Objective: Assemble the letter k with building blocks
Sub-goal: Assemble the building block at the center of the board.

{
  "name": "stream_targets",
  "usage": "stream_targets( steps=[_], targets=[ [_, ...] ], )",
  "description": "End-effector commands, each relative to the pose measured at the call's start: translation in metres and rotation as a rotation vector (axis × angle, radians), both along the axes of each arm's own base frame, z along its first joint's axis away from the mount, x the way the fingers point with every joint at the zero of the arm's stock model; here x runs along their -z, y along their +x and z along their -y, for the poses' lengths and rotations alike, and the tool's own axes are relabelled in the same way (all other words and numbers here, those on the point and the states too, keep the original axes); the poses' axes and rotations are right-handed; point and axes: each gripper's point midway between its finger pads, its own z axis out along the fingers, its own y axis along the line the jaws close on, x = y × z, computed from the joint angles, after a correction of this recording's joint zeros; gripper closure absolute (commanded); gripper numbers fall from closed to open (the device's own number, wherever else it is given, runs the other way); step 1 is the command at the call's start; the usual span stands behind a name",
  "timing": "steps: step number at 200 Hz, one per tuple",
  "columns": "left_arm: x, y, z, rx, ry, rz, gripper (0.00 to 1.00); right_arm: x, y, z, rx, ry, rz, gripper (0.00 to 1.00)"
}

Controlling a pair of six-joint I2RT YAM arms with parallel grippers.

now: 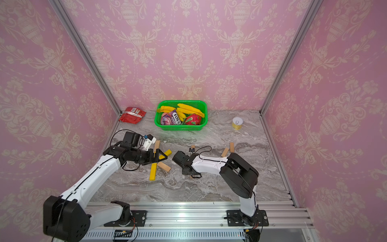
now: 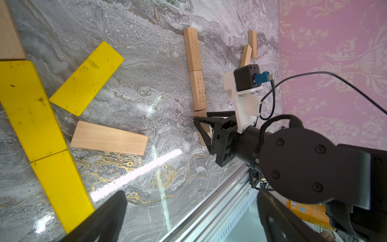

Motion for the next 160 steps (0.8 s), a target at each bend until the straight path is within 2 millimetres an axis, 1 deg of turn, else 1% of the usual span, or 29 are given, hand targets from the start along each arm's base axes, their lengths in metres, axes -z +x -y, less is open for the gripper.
stream_targets(
  steps=[1, 69, 160],
  targets=[
    [0.0027, -0.0038, -0.0007, -0.008, -0.019, -0.024, 0.01, 0.0317, -0.0209, 0.0432, 0.038, -0.148, -0.1, 0.54],
    [0.0027, -0.0039, -0.001, -0.009, -0.017, -0.024, 0.01, 0.0359, -0.021, 0.0371, 0.025, -0.132, -0.11, 0.54],
    [0.0021, -0.0039, -0.0009, -0.008, -0.019, -0.022, 0.01, 0.0344, -0.0207, 0.0414, 0.03, -0.145, -0.104, 0.54]
  ],
)
